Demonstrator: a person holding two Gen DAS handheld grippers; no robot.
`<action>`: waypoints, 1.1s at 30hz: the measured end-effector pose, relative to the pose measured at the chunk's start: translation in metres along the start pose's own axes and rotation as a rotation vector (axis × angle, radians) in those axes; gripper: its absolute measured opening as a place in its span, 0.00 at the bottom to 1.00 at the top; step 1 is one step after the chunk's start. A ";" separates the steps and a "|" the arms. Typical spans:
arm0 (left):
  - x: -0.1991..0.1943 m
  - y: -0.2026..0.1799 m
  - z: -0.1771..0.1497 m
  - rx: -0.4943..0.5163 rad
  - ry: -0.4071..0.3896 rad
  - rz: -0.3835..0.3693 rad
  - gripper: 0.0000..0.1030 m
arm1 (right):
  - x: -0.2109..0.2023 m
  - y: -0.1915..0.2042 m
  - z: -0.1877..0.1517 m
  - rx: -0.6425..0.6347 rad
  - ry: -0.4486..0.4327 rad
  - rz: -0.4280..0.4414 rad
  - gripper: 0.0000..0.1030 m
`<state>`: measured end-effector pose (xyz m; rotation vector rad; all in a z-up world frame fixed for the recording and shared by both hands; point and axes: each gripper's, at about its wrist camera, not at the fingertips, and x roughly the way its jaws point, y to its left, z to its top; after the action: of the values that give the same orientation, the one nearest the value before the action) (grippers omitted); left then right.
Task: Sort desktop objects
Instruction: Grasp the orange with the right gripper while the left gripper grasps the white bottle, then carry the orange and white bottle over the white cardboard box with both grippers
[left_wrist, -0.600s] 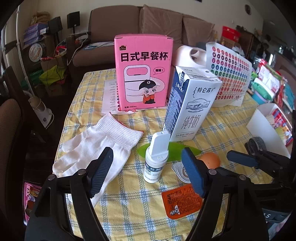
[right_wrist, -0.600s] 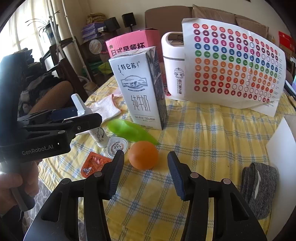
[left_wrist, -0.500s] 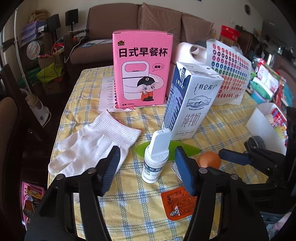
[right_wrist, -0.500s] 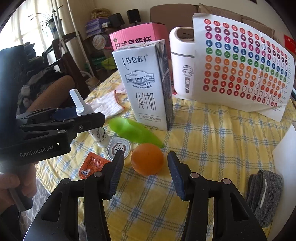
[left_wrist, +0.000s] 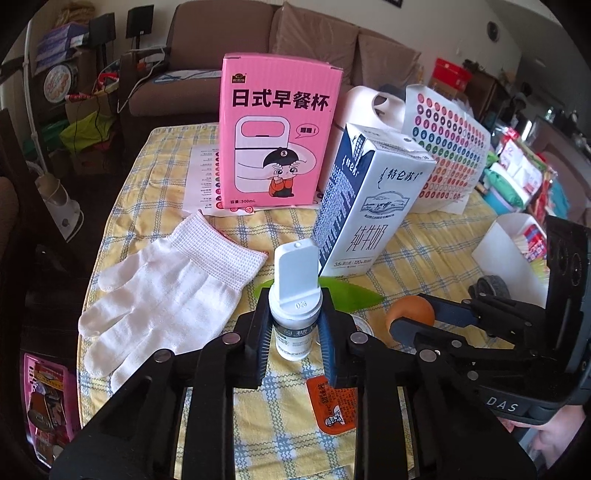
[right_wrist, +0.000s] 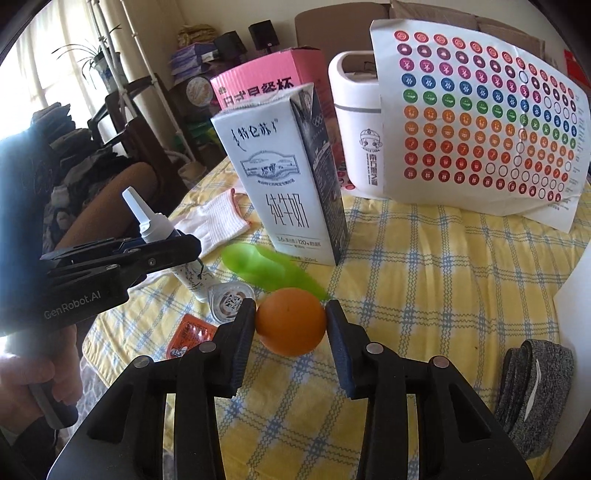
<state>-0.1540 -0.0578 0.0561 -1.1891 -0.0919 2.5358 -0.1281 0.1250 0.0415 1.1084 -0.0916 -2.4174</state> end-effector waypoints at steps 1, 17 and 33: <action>-0.004 -0.001 0.001 -0.001 -0.002 -0.005 0.21 | -0.007 0.001 0.002 -0.003 -0.010 -0.001 0.38; -0.105 -0.066 0.009 0.083 -0.042 -0.105 0.21 | -0.129 0.001 -0.009 0.012 -0.091 -0.026 0.38; -0.056 -0.280 0.037 0.267 0.042 -0.257 0.21 | -0.240 -0.158 -0.038 0.258 -0.114 -0.251 0.38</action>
<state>-0.0727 0.1904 0.1769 -1.0517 0.0951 2.2174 -0.0282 0.3771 0.1436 1.1491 -0.3278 -2.7534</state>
